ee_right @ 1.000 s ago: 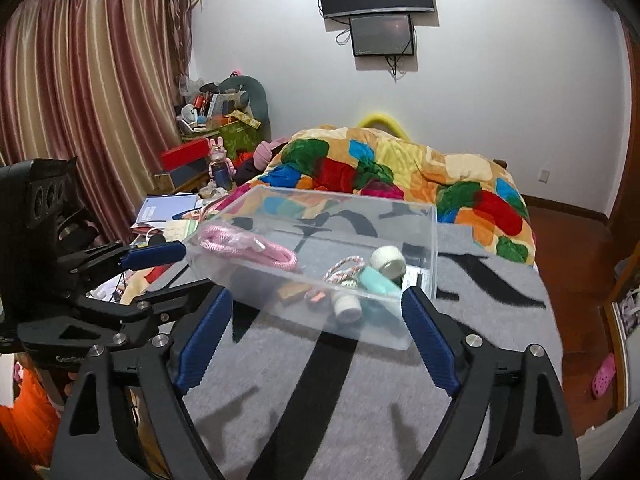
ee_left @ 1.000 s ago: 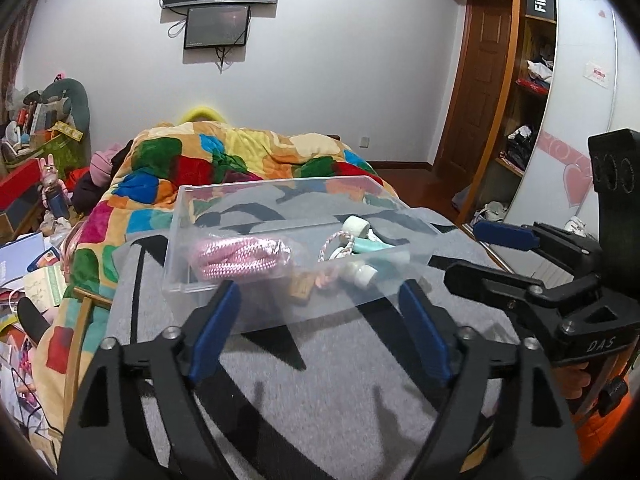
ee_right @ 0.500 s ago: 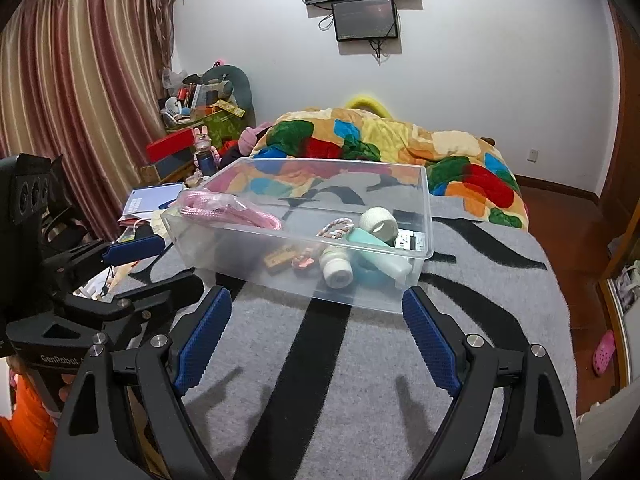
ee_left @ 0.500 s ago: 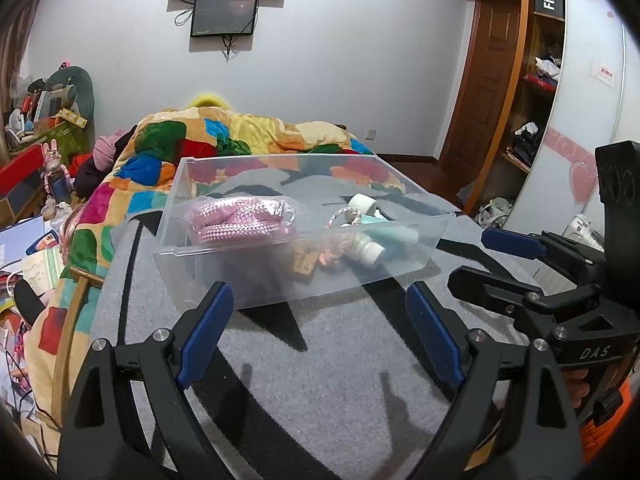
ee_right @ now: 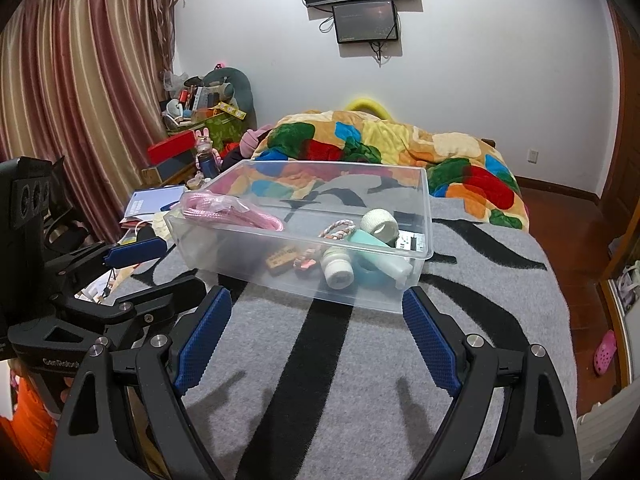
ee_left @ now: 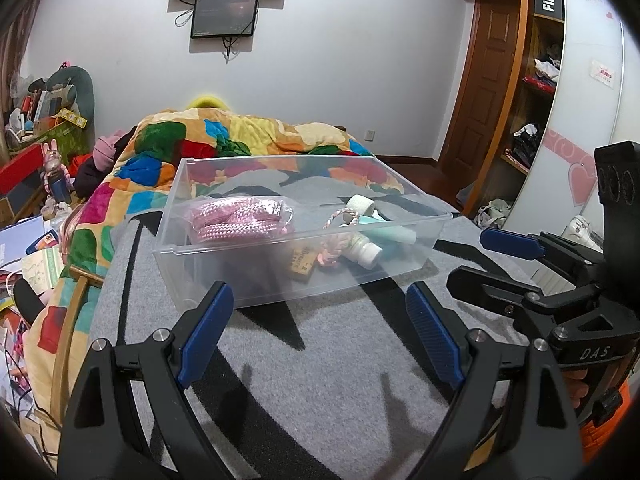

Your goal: Organize objects

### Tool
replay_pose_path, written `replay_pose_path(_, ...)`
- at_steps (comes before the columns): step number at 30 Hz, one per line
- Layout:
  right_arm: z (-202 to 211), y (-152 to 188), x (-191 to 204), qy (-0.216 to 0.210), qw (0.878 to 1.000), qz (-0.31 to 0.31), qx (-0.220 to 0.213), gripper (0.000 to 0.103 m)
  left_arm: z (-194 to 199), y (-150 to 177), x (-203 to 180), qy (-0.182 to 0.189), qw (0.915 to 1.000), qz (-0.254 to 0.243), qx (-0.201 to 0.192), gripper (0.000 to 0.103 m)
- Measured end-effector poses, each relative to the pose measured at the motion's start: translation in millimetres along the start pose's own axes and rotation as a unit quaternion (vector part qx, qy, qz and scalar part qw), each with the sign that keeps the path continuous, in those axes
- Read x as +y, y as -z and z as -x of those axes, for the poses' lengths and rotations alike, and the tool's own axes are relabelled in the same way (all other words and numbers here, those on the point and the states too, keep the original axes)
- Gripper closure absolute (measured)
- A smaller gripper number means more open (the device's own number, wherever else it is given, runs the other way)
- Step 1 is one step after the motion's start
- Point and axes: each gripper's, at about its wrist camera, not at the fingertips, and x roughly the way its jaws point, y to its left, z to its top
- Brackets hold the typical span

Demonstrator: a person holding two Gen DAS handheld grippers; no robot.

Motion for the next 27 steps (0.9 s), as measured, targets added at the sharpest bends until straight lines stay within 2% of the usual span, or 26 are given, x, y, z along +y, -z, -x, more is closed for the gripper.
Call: replay_pose_path(27,3.2,-2.4,7.1,-0.004,1.0,0.001,-0.003,0.017,0.2,1.3,0.1,0.007,1.0,0.002,0.002,0.014)
